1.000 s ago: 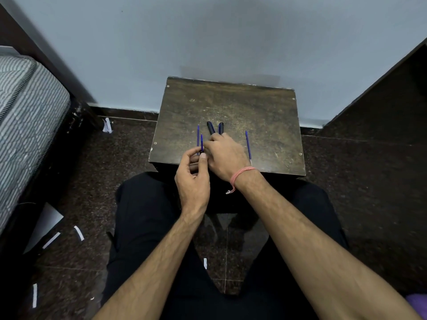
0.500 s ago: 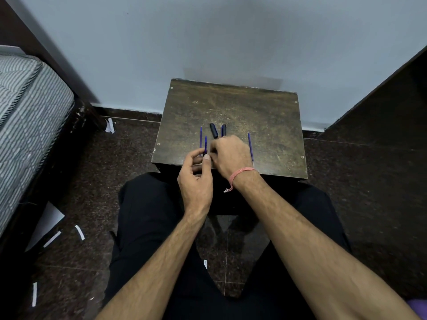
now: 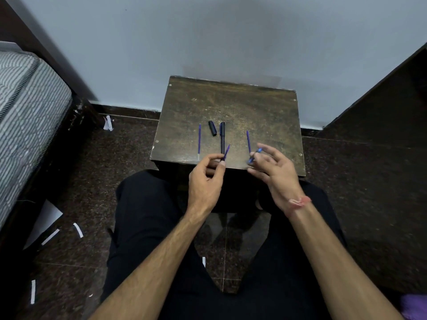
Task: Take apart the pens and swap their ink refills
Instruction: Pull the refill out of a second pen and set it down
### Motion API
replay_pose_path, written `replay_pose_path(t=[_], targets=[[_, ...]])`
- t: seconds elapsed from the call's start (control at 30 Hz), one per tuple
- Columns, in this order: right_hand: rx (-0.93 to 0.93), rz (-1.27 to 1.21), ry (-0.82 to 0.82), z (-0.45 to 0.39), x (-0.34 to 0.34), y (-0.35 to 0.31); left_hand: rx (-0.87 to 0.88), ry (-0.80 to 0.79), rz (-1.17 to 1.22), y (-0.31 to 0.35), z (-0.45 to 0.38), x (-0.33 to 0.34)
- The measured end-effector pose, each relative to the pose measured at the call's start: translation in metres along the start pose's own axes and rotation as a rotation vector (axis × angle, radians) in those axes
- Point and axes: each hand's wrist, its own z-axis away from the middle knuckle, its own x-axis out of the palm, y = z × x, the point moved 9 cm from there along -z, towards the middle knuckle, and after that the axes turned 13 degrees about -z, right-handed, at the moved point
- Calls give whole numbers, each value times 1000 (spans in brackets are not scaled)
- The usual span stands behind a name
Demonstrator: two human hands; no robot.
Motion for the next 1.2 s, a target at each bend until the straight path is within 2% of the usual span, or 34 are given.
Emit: replay_pose_path(t=[0.1, 0.23, 0.73, 1.03, 1.2], targets=[[80, -192, 34, 6, -30, 0, 36, -174, -82, 0, 8, 28], [102, -257, 20, 6, -33, 4, 92, -304, -129, 6, 17, 46], [123, -148, 3, 8, -29, 11, 92, -320, -196, 1, 19, 46], [129, -98, -52, 5, -28, 16, 84, -332, -164, 0, 19, 46], [145, -18, -118, 6, -22, 24, 45, -378, -53, 0, 20, 52]])
